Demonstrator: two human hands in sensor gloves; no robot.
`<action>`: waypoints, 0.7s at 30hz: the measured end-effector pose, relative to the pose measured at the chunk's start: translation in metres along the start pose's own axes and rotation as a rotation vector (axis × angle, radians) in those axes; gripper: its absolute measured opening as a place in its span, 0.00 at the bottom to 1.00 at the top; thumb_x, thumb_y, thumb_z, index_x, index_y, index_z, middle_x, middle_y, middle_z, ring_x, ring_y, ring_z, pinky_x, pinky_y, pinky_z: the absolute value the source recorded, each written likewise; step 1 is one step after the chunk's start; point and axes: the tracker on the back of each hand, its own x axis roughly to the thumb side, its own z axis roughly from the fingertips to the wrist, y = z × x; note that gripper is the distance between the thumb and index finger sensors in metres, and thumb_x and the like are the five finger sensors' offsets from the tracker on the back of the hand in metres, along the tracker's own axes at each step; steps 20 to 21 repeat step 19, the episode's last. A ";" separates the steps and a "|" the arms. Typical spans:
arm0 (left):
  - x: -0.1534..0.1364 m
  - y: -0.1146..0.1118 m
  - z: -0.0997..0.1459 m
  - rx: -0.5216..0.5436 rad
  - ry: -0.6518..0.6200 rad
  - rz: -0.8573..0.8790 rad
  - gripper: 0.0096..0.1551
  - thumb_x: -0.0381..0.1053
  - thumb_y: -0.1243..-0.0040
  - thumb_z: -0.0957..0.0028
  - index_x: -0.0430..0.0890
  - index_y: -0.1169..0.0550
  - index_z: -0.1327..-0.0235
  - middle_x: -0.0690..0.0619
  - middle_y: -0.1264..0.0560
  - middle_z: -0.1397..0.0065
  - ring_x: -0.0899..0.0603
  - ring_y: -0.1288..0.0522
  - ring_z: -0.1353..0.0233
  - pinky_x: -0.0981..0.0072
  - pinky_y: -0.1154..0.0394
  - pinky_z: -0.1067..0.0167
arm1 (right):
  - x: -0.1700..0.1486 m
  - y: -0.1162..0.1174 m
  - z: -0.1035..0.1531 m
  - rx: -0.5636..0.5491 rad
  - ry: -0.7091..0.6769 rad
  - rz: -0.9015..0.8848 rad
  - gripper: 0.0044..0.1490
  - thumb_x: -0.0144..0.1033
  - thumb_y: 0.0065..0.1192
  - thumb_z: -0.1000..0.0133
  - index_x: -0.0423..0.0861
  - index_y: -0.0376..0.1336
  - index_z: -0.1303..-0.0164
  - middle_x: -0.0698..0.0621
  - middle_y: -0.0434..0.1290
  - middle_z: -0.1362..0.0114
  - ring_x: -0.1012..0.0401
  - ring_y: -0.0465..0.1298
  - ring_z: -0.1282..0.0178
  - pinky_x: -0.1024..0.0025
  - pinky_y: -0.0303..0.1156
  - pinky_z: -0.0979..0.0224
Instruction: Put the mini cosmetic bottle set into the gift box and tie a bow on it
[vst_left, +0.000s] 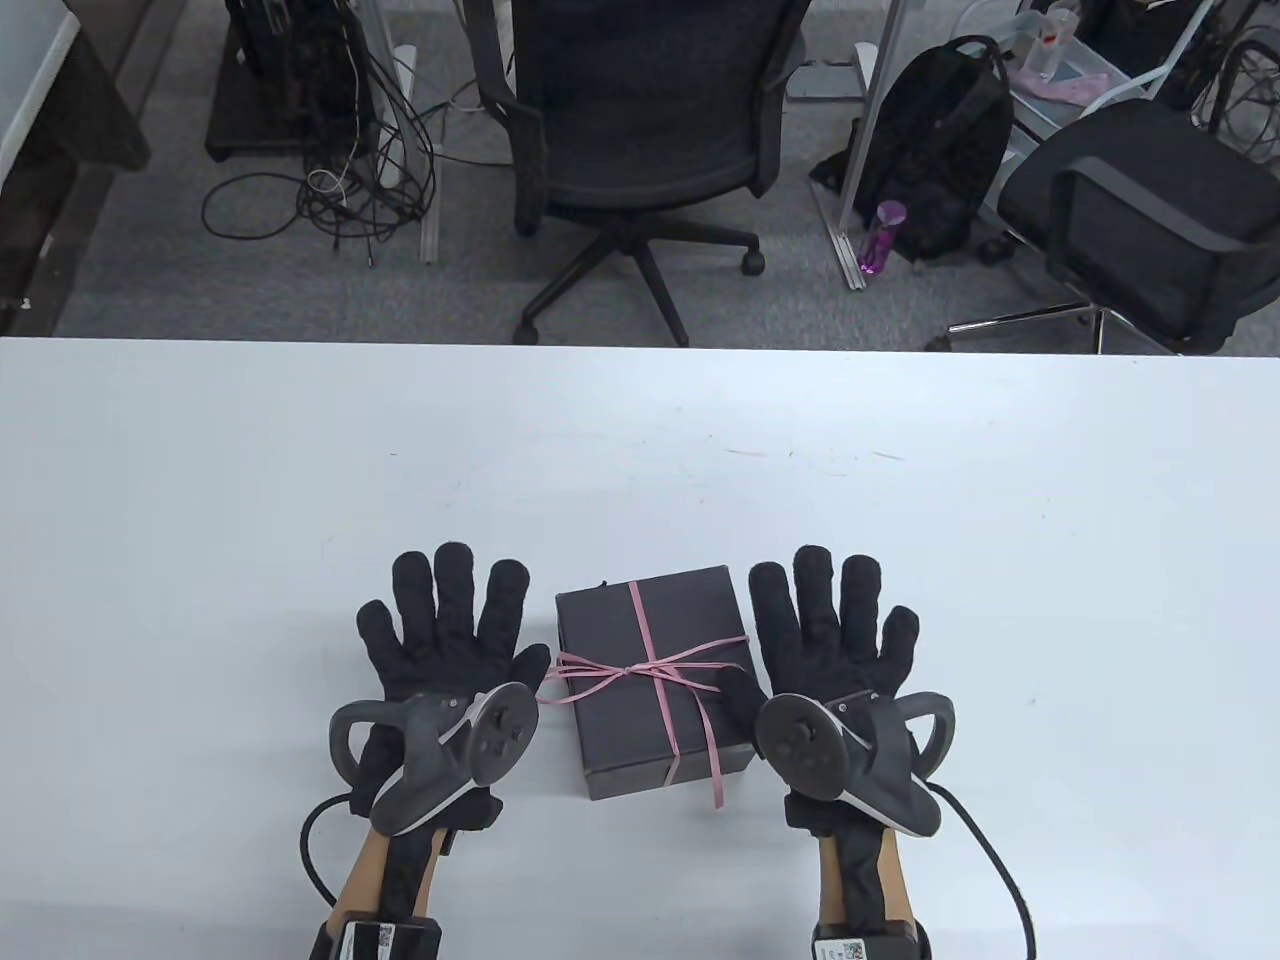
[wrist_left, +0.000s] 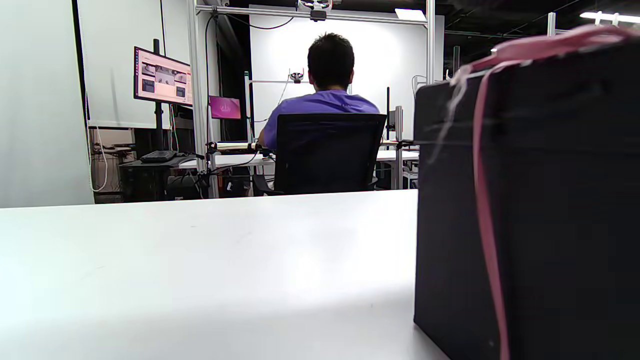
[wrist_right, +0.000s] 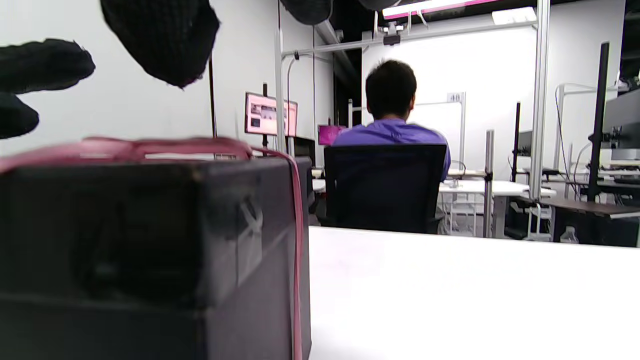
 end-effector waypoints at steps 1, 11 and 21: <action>0.000 0.000 0.000 -0.010 0.002 0.005 0.47 0.69 0.62 0.37 0.55 0.64 0.16 0.37 0.65 0.13 0.23 0.63 0.16 0.19 0.52 0.26 | -0.001 0.001 -0.001 -0.009 0.003 0.000 0.58 0.54 0.57 0.37 0.36 0.38 0.09 0.29 0.35 0.12 0.30 0.30 0.21 0.14 0.38 0.32; -0.003 -0.001 -0.001 -0.018 0.017 0.048 0.46 0.69 0.61 0.37 0.55 0.62 0.14 0.36 0.62 0.12 0.22 0.60 0.15 0.20 0.49 0.26 | -0.002 0.004 -0.003 0.003 0.006 -0.029 0.56 0.53 0.58 0.37 0.35 0.42 0.09 0.29 0.38 0.12 0.30 0.33 0.20 0.14 0.41 0.32; -0.006 0.000 -0.001 -0.005 0.020 0.072 0.46 0.68 0.61 0.37 0.55 0.60 0.13 0.36 0.61 0.12 0.22 0.58 0.15 0.20 0.48 0.26 | 0.000 0.005 -0.003 0.012 0.000 -0.039 0.55 0.53 0.58 0.37 0.35 0.43 0.09 0.29 0.39 0.12 0.30 0.34 0.20 0.15 0.42 0.32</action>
